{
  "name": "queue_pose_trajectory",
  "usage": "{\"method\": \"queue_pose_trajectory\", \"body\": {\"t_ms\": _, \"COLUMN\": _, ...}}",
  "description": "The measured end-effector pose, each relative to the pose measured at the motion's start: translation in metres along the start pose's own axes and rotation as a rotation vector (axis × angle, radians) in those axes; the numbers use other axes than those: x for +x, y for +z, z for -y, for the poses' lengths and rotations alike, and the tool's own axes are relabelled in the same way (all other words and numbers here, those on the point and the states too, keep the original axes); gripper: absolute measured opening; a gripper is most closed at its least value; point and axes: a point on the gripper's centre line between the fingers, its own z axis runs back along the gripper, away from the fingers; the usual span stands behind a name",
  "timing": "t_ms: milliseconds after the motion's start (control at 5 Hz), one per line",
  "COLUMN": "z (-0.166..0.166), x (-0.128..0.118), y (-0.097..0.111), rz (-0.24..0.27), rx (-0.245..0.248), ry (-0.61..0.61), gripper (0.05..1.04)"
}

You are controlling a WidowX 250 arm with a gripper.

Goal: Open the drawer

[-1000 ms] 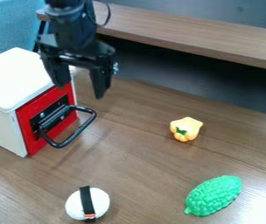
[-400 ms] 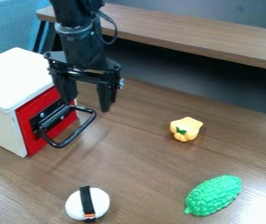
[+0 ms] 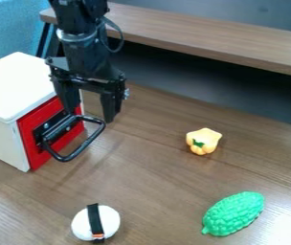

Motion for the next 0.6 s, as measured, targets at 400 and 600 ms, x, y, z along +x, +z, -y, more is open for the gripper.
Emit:
{"method": "queue_pose_trajectory", "body": {"t_ms": 400, "z": -0.003, "x": -0.006, "y": -0.025, "rz": -0.030, "rx": 0.028, "ry": -0.015, "gripper": 0.999}}
{"method": "queue_pose_trajectory", "body": {"t_ms": 600, "z": -0.006, "x": -0.007, "y": -0.041, "rz": -0.042, "rx": 0.054, "ry": -0.022, "gripper": 0.999}}
